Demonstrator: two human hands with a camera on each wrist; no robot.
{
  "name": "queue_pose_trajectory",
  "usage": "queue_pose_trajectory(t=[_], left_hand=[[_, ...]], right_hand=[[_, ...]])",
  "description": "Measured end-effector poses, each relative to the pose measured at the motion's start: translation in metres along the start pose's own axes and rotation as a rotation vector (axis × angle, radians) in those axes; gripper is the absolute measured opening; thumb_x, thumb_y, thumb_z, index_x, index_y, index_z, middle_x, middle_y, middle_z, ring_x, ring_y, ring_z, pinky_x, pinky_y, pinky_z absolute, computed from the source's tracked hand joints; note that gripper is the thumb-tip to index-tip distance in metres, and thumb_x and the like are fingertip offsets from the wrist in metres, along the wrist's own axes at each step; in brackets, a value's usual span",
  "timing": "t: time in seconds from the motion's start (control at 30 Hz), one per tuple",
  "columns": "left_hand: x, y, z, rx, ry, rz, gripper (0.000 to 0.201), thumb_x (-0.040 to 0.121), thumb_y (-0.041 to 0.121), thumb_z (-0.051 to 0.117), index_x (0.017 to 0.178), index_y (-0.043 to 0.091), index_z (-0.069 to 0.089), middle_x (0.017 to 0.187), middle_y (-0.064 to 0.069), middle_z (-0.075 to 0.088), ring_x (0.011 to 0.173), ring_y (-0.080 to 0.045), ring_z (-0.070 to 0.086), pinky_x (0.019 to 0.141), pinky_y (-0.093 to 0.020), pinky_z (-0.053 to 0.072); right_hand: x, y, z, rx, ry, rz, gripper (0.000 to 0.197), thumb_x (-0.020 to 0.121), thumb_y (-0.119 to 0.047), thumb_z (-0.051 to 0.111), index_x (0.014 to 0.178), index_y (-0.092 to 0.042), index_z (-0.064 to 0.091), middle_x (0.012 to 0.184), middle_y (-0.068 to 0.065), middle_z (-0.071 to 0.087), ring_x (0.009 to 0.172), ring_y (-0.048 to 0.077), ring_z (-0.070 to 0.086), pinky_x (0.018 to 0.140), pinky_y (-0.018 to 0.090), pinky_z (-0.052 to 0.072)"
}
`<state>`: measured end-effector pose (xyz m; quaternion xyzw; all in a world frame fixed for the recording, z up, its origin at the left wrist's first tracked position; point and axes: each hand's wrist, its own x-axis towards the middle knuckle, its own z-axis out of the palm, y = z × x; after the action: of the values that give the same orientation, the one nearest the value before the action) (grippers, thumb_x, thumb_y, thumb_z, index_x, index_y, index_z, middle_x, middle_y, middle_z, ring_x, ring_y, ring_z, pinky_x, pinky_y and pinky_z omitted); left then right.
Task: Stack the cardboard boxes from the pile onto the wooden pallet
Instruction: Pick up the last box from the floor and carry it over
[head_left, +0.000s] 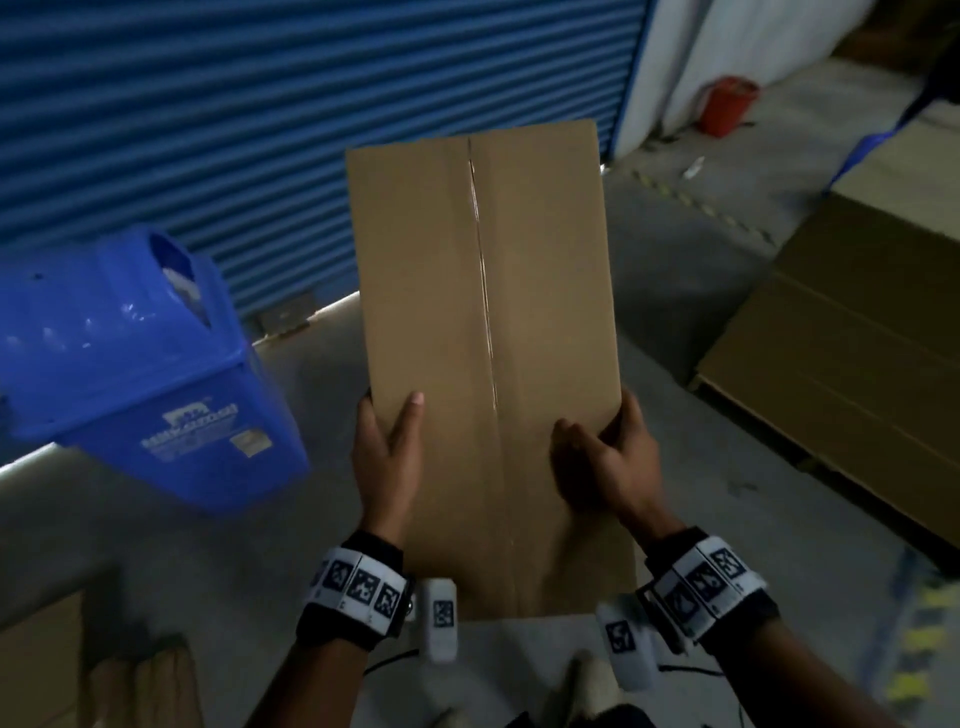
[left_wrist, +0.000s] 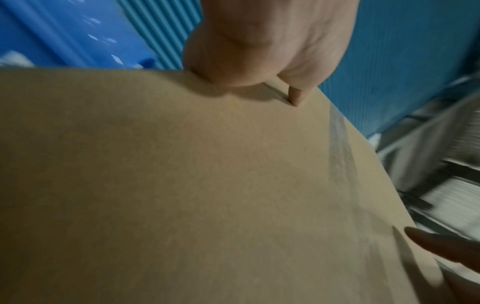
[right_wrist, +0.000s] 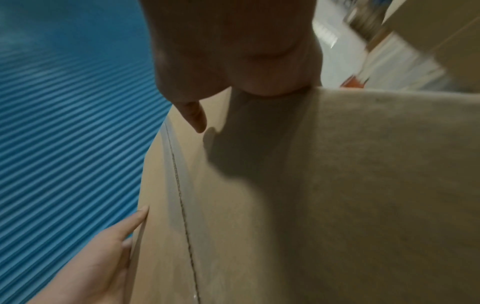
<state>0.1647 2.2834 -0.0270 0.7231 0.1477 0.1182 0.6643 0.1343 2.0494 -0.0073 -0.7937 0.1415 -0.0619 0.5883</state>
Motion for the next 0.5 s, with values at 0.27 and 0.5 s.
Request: queue_pose_trajectory(t=[0.27,0.5], left_hand=[[-0.078,0.06,0.105,-0.086,-0.204,0.156,0.047,0.094,0.041,0.067,0.134,0.019,0.057,0.124,0.003,0.069,0.11,-0.009,0.067,0.098,-0.043,0.055],[-0.21,0.085,0.247,-0.086,-0.517,0.202,0.066,0.088,0.061,0.064,0.145,0.031,0.046,0.135,0.007,0.062,0.121,-0.012,0.062,0.1,-0.046,0.054]], right_hand=[[-0.056,-0.003,-0.14,0.037,0.277,-0.046,0.077,0.089,-0.028,0.071,0.152,-0.03,0.026,0.134,-0.01,0.047,0.116,0.012,0.049,0.096,0.033,0.043],[-0.137,0.04,-0.316,0.031,0.574,-0.091,0.076,0.088,-0.031,0.071,0.151,-0.025,0.029,0.131,-0.009,0.048,0.113,0.009,0.052,0.093,0.029,0.046]])
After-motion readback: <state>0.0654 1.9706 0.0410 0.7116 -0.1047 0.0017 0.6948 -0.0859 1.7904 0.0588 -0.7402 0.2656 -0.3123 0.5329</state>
